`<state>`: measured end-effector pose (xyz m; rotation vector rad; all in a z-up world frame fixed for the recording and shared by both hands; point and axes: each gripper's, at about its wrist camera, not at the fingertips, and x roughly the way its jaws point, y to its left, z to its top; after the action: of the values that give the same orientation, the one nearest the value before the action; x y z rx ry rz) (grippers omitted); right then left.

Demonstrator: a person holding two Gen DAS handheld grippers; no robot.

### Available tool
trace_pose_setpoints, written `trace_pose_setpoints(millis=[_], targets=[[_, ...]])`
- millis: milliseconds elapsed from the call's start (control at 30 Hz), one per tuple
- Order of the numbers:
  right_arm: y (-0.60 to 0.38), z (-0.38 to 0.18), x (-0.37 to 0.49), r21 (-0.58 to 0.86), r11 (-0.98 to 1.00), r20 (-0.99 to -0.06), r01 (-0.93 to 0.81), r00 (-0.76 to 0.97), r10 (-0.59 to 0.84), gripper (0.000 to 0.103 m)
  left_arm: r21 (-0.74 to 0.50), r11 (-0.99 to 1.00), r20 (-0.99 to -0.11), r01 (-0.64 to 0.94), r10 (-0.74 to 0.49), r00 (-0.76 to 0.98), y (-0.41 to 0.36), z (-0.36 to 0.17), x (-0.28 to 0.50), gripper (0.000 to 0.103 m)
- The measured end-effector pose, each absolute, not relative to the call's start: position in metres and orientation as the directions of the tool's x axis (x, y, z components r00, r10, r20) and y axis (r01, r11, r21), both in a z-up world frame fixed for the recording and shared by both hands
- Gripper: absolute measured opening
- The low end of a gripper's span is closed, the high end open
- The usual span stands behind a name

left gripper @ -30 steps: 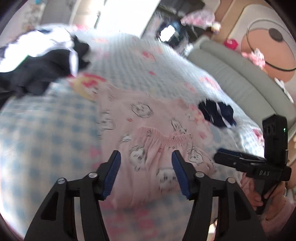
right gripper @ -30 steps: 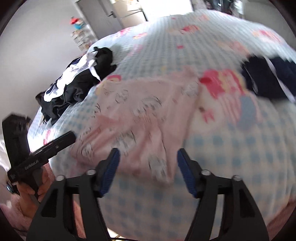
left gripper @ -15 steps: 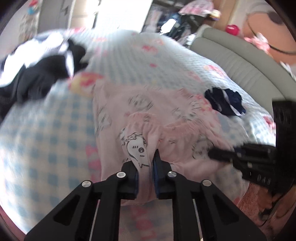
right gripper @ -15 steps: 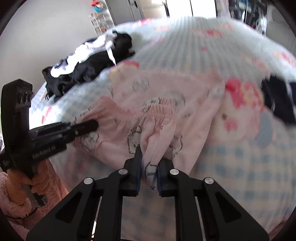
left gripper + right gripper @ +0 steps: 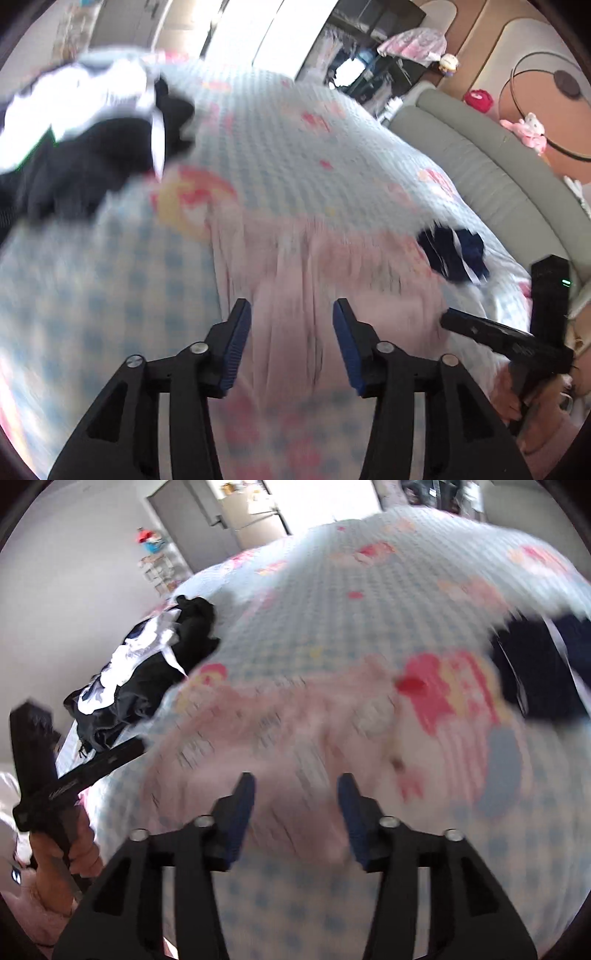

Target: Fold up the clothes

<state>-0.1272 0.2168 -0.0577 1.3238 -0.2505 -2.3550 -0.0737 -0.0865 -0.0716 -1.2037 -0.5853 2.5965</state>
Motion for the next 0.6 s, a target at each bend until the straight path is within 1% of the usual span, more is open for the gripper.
trace_pose_setpoints(millis=[33,100,167,200,233,267,300,367,467,500,533,600], targets=[[0.219,-0.072,-0.129,0.377,-0.893,-0.788,0.246,-0.421,-0.449,0.054,-0.457,-0.889,-0.694,-0.015,0.367,-0.619,-0.086,-0.083,-0.074,0.055],[0.22,-0.095,-0.138,0.43,-0.879,-0.799,0.205,-0.367,-0.477,0.059,-0.479,-0.878,-0.718,0.024,0.376,-0.586,-0.085,-0.103,-0.079,0.056],[0.216,-0.105,-0.147,0.446,-0.873,-0.797,0.196,-0.358,-0.487,0.06,-0.477,-0.878,-0.722,0.032,0.371,-0.584,-0.08,-0.107,-0.083,0.05],[0.213,-0.105,-0.15,0.442,-0.875,-0.796,0.197,-0.364,-0.484,0.045,-0.47,-0.882,-0.722,0.025,0.368,-0.586,-0.076,-0.104,-0.084,0.029],[0.21,-0.104,-0.152,0.445,-0.872,-0.792,0.204,-0.365,-0.489,0.029,-0.456,-0.89,-0.725,0.014,0.362,-0.586,-0.071,-0.1,-0.085,0.021],[0.207,-0.099,-0.152,0.453,-0.866,-0.785,0.215,-0.365,-0.501,0.017,-0.446,-0.895,-0.722,0.002,0.359,-0.592,-0.068,-0.093,-0.083,0.018],[0.205,-0.091,-0.149,0.446,-0.866,-0.777,0.228,-0.38,-0.501,0.012,-0.449,-0.893,-0.711,-0.014,0.366,-0.601,-0.068,-0.085,-0.08,0.015],[0.205,-0.071,-0.135,0.422,-0.868,-0.756,0.263,-0.427,-0.497,0.01,-0.453,-0.89,-0.688,-0.044,0.381,-0.618,-0.067,-0.069,-0.074,0.014],[0.221,-0.04,-0.111,0.444,-0.848,-0.714,0.289,-0.458,-0.53,0.01,-0.476,-0.873,-0.665,-0.109,0.439,-0.605,-0.066,-0.043,-0.049,0.014],[0.228,-0.034,-0.1,0.444,-0.848,-0.714,0.289,-0.459,-0.53,0.01,-0.498,-0.856,-0.667,-0.136,0.479,-0.571,-0.065,-0.038,-0.041,0.014],[0.234,-0.033,-0.087,0.434,-0.855,-0.723,0.285,-0.456,-0.519,0.01,-0.501,-0.853,-0.677,-0.147,0.492,-0.547,-0.063,-0.038,-0.035,0.015],[0.245,-0.034,-0.066,0.406,-0.872,-0.749,0.274,-0.446,-0.49,0.014,-0.468,-0.87,-0.713,-0.152,0.474,-0.516,-0.059,-0.046,-0.018,0.017]])
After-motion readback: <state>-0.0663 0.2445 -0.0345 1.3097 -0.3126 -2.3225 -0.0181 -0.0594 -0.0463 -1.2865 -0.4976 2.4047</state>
